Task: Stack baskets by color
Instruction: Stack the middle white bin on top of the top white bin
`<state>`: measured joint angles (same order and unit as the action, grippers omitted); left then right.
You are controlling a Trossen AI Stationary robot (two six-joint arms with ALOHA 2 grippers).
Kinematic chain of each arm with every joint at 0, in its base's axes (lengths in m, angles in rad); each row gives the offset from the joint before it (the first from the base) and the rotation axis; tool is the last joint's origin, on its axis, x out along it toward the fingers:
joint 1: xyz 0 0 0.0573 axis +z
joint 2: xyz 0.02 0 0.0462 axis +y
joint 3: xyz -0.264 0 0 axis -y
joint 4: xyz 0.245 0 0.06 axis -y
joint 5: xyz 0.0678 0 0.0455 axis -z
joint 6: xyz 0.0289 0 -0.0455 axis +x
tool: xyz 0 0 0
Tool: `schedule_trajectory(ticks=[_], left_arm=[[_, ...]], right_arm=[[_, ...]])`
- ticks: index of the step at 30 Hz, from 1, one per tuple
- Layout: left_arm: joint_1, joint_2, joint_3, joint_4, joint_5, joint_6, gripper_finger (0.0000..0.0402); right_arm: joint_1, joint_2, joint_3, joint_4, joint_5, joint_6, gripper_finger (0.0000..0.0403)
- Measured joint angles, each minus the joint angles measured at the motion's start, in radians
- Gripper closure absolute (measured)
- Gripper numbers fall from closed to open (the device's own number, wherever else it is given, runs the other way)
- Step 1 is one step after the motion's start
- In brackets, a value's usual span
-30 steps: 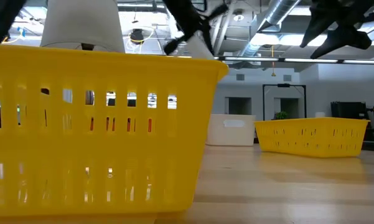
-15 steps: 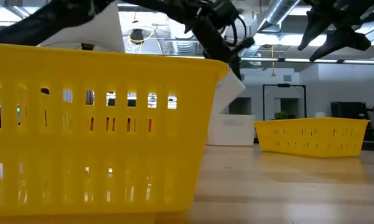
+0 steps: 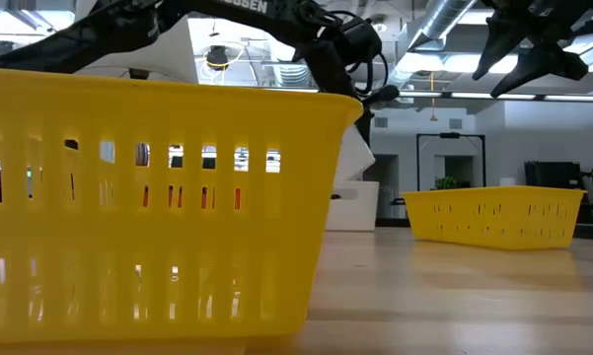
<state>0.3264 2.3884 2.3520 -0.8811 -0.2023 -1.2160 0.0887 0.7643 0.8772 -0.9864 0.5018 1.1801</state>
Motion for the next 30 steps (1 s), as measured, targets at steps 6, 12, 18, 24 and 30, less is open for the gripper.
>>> schedule_trajectory(ticks=[6,12,18,24,30], left_arm=[[0.001,0.002,0.0,-0.011,-0.045,-0.001,0.0401],[0.008,0.002,0.0,-0.034,-0.053,0.071,0.0401],[0.006,0.002,0.0,-0.067,-0.056,0.101,0.0401],[0.006,0.002,0.0,-0.075,-0.055,0.168,0.0401],[-0.012,0.002,0.0,-0.132,-0.074,0.243,0.0401]], right_arm=[[0.0,0.0,0.0,0.0,0.0,-0.001,0.0178],[0.0,0.0,0.0,0.0,0.0,-0.002,0.0178],[0.0,0.0,0.0,0.0,0.0,-0.005,0.0178],[0.0,0.0,0.0,0.0,0.0,-0.01,0.0178],[0.0,0.0,0.0,0.0,0.0,-0.01,0.0178]])
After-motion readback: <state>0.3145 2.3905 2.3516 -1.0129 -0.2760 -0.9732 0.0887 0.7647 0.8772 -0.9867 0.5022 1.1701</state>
